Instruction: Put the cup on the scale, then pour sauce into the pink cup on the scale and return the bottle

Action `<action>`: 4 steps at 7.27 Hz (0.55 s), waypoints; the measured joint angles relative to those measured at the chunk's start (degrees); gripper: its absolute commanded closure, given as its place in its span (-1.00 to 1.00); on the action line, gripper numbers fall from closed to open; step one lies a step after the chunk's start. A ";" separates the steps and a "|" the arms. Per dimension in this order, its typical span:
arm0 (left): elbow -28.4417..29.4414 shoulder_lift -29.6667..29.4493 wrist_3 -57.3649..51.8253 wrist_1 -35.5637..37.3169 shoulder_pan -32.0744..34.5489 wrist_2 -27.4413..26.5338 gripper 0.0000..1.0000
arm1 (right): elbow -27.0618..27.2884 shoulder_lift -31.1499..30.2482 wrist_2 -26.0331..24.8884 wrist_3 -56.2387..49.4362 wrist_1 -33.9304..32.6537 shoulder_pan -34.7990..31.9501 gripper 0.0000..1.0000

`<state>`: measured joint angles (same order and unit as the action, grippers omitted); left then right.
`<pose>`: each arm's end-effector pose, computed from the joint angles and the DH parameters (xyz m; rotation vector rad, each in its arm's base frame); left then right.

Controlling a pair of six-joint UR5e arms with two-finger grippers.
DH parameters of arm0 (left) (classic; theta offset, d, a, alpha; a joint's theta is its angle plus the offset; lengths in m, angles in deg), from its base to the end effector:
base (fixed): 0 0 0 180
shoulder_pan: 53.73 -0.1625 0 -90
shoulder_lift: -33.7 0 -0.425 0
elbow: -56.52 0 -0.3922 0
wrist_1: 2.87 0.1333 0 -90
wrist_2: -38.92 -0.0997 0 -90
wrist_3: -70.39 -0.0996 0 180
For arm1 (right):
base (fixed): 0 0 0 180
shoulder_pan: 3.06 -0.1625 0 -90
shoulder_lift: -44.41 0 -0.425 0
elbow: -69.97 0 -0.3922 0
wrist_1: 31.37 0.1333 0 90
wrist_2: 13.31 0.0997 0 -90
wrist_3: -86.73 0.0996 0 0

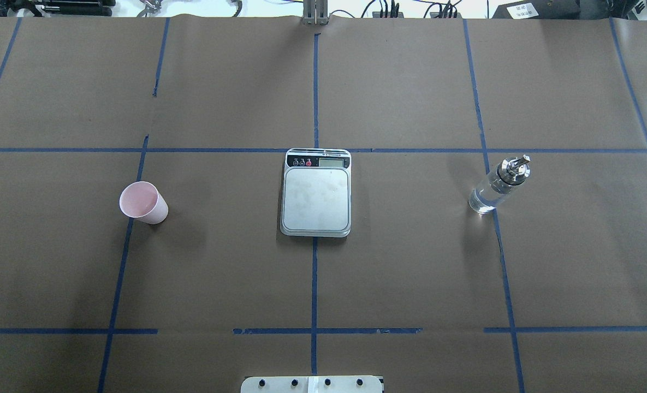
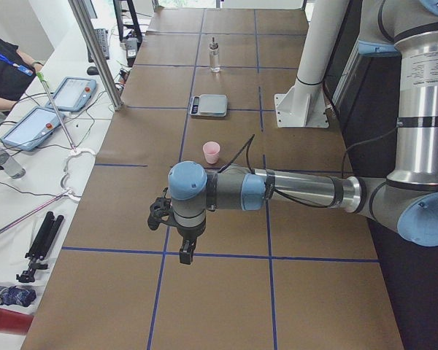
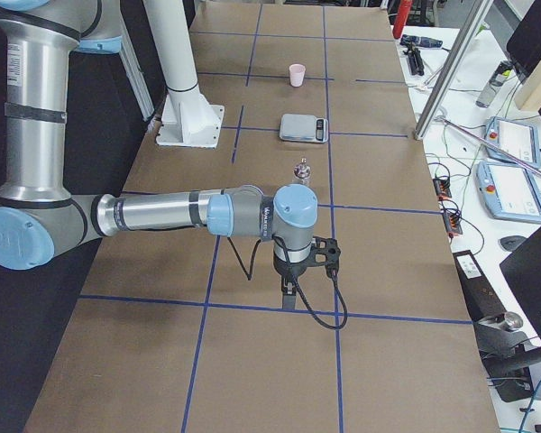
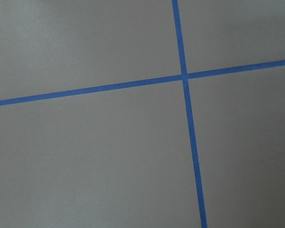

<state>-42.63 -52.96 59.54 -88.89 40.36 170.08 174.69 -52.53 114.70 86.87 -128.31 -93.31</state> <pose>-0.1009 -0.4614 0.6188 0.1238 0.7087 0.1243 0.0739 -0.4378 0.6083 0.0148 -0.6634 0.0017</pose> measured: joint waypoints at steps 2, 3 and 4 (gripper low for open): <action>-0.01 0.11 0.04 -3.31 0.00 -0.03 -1.00 | 0.88 0.00 1.61 0.03 0.00 0.00 -1.00; 0.12 0.20 0.04 -5.09 0.01 -0.05 -1.00 | 1.37 0.00 2.03 0.08 0.00 0.07 -1.00; 0.46 0.31 0.01 -7.48 -0.01 -0.09 -1.00 | 1.98 0.02 2.23 0.20 0.00 0.20 -1.00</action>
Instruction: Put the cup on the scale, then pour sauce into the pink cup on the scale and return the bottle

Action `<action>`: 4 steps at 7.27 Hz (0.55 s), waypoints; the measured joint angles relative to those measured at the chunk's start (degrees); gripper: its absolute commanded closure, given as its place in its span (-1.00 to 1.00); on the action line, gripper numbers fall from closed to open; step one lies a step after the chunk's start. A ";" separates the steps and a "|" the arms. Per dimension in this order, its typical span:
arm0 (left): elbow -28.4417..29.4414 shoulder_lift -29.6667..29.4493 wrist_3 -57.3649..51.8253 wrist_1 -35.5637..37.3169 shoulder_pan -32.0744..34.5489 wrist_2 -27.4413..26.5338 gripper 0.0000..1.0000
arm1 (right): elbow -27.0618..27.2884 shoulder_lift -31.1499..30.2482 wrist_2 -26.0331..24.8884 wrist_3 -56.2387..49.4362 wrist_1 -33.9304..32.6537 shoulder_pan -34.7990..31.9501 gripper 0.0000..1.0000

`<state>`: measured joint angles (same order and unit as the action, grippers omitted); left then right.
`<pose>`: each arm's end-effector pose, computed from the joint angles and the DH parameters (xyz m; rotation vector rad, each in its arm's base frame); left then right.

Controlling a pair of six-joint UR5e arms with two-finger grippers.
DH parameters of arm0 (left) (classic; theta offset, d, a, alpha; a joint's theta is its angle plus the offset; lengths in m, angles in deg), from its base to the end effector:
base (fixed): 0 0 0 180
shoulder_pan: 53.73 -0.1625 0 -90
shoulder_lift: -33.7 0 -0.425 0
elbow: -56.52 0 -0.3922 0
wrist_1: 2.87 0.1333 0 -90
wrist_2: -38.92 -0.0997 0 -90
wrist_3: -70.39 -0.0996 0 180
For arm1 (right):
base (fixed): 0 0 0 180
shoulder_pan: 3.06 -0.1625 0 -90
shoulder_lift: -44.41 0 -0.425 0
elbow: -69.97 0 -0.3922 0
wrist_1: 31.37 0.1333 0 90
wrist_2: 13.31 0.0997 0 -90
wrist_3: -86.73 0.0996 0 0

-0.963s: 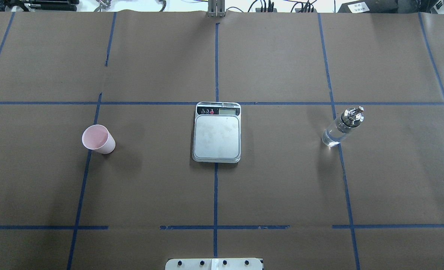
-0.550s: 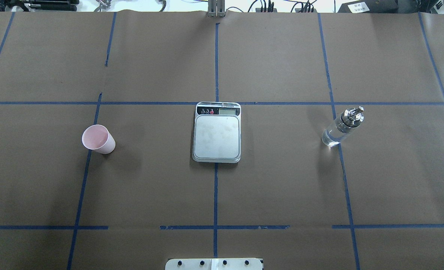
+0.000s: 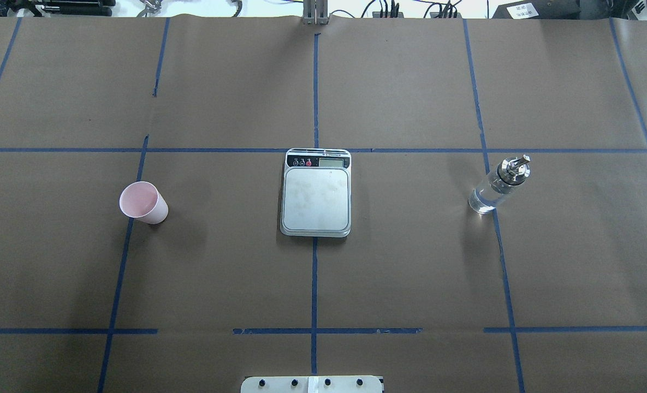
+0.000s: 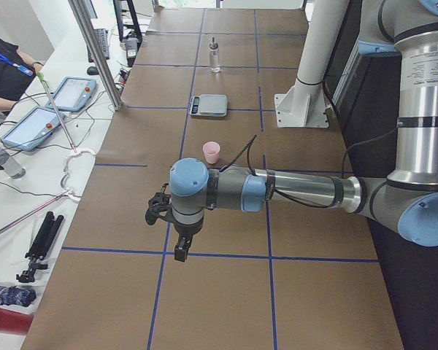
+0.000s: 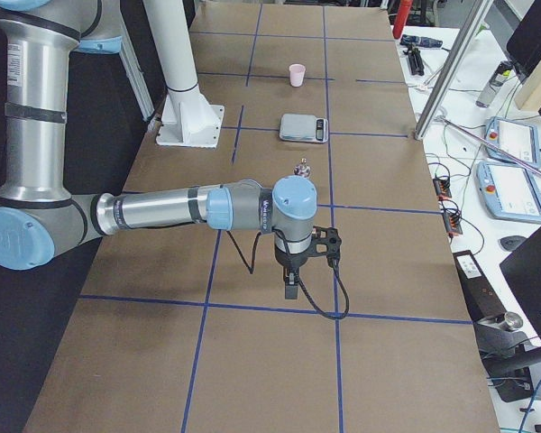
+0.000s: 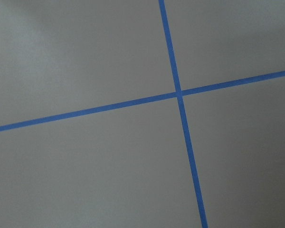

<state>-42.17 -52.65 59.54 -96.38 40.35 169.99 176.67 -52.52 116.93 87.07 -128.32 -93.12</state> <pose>-0.1014 -0.4674 0.6116 0.2348 0.6916 0.1663 0.0694 -0.4385 0.5889 0.0455 -0.7023 -0.0106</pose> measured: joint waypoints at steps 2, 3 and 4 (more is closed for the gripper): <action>0.85 0.19 0.04 -5.70 -0.33 -0.01 -1.00 | 2.15 1.05 -0.04 0.24 0.06 0.71 -1.00; 0.92 -0.08 0.09 -10.10 -0.68 0.01 -1.00 | 2.49 3.48 -0.25 0.34 0.06 0.94 -1.00; 1.19 -0.44 0.15 -16.93 -1.28 0.01 -1.00 | 2.16 5.80 -0.31 0.37 0.03 0.98 -1.00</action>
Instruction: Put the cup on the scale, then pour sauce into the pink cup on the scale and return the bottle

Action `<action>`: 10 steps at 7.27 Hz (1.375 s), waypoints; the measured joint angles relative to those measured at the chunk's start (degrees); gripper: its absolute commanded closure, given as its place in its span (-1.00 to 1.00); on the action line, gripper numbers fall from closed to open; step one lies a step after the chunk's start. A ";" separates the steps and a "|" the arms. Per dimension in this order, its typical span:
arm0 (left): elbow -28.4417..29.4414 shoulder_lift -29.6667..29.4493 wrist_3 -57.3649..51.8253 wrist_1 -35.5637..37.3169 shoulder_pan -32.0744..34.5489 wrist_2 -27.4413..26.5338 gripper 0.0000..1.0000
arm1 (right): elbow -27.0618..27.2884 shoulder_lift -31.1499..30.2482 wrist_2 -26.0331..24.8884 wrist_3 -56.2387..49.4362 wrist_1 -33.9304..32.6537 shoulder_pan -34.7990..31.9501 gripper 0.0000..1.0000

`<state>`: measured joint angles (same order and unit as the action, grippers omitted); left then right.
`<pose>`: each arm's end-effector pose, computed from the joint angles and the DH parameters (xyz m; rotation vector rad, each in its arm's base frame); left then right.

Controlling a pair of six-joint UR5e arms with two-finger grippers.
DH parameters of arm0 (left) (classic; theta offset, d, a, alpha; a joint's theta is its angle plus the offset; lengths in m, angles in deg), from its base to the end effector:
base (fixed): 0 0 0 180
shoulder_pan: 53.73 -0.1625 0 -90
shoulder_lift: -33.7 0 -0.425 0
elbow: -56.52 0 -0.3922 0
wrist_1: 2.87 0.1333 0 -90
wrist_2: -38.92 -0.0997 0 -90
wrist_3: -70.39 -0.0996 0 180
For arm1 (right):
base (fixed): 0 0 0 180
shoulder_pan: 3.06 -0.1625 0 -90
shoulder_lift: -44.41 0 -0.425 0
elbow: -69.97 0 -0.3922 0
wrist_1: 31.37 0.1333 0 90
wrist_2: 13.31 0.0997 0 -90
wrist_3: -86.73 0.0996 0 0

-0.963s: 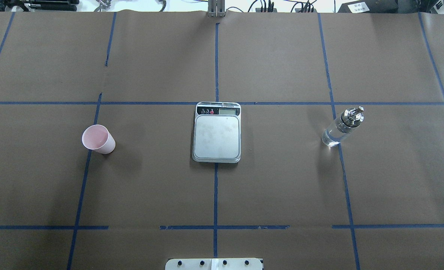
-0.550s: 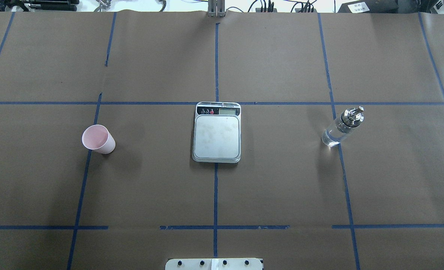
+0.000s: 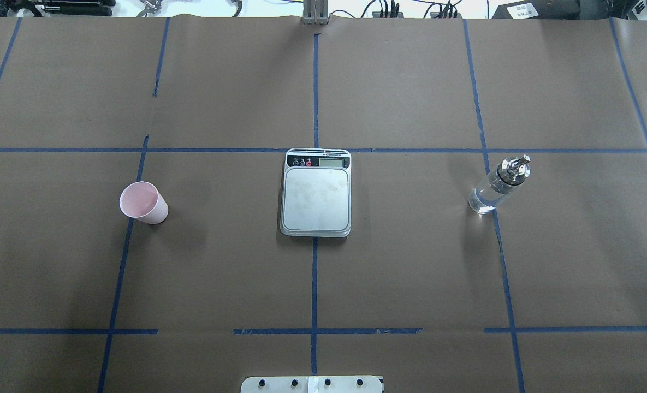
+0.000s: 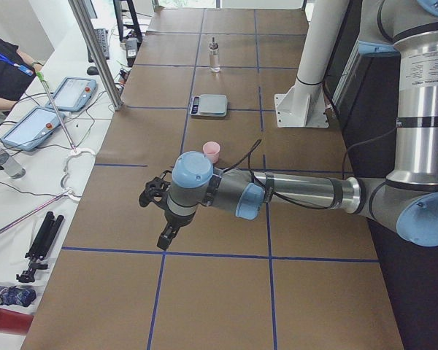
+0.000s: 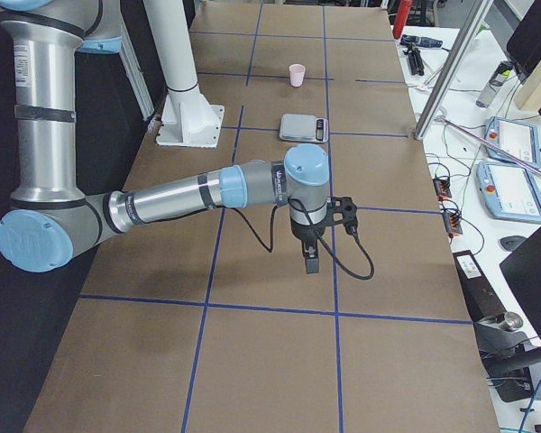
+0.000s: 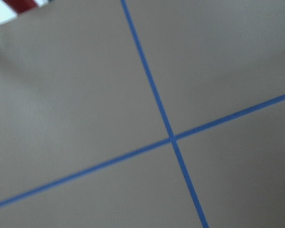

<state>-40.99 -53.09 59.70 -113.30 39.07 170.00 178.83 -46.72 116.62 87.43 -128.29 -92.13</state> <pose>-0.0917 -0.4854 0.5839 0.4941 0.6539 0.2846 0.0616 -0.4785 0.5243 0.1711 -0.6973 -0.0696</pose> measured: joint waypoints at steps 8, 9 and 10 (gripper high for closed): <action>1.14 -10.03 34.09 -26.97 -24.75 5.09 -1.00 | -3.01 -3.12 5.96 -0.06 10.15 -0.05 -1.00; -2.09 -9.36 42.76 -26.77 -29.91 -0.46 -1.00 | -3.06 -3.33 6.07 -0.03 10.27 -0.05 -1.00; -6.18 -8.37 50.66 -23.85 -35.26 -7.75 -0.88 | -3.08 -3.51 6.11 0.01 10.42 -0.05 -1.00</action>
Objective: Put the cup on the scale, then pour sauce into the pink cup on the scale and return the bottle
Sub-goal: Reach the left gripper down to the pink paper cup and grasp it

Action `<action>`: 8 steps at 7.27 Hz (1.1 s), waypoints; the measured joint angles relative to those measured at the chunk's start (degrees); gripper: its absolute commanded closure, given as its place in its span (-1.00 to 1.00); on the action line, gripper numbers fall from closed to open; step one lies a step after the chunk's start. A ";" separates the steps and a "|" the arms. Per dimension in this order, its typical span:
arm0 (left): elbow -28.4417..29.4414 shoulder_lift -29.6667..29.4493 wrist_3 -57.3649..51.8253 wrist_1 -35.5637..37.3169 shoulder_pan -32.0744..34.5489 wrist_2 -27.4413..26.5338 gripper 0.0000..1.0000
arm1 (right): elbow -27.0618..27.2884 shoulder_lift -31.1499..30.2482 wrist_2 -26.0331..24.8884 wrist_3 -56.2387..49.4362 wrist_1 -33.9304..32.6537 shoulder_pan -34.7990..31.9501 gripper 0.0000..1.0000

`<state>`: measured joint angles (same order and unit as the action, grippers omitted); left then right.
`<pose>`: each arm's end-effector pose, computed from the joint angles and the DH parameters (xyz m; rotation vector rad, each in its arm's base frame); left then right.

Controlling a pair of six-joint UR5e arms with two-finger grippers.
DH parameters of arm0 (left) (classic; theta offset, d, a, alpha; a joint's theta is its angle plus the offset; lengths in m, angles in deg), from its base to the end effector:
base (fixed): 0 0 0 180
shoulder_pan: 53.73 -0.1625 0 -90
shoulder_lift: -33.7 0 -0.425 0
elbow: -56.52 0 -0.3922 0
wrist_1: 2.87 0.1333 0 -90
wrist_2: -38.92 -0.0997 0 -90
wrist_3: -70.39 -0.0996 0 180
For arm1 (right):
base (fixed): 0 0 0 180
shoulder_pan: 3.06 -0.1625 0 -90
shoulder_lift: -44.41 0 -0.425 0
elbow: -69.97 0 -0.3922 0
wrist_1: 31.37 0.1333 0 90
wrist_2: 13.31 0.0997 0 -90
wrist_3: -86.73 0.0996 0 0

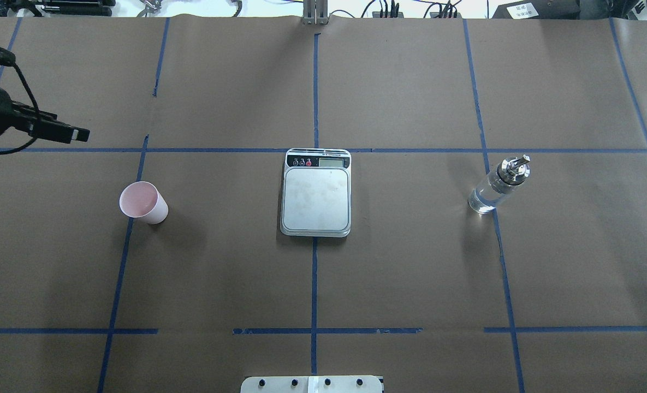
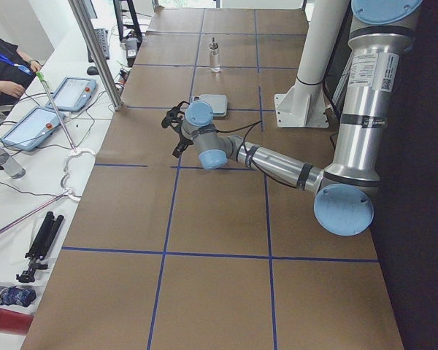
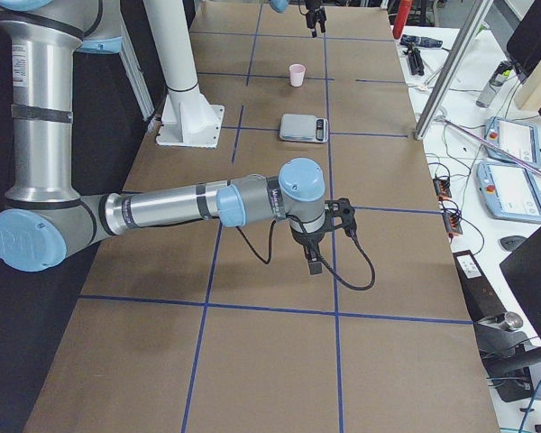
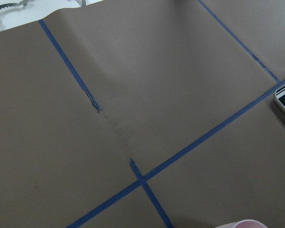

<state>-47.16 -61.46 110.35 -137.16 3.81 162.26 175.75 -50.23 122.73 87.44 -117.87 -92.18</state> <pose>0.2175 -0.4883 0.4078 0.5532 1.0491 0.2051 0.0545 -0.4653 0.5520 0.2305 -0.8024 -0.1054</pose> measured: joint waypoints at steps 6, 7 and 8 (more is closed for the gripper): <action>-9.41 0.72 12.77 24.85 -17.64 -18.53 -0.10 | 0.14 -0.63 0.02 0.08 0.10 0.00 -1.00; -8.38 0.38 12.76 24.85 -18.10 -18.57 0.07 | 0.14 -0.63 0.02 0.10 0.10 0.00 -1.00; -7.70 0.11 12.72 24.81 -18.33 -18.57 0.55 | 0.23 -0.66 0.02 0.14 0.10 0.00 -1.00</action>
<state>-54.86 -61.34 123.07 -112.35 -14.52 143.68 175.98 -50.89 122.74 87.58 -117.77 -92.18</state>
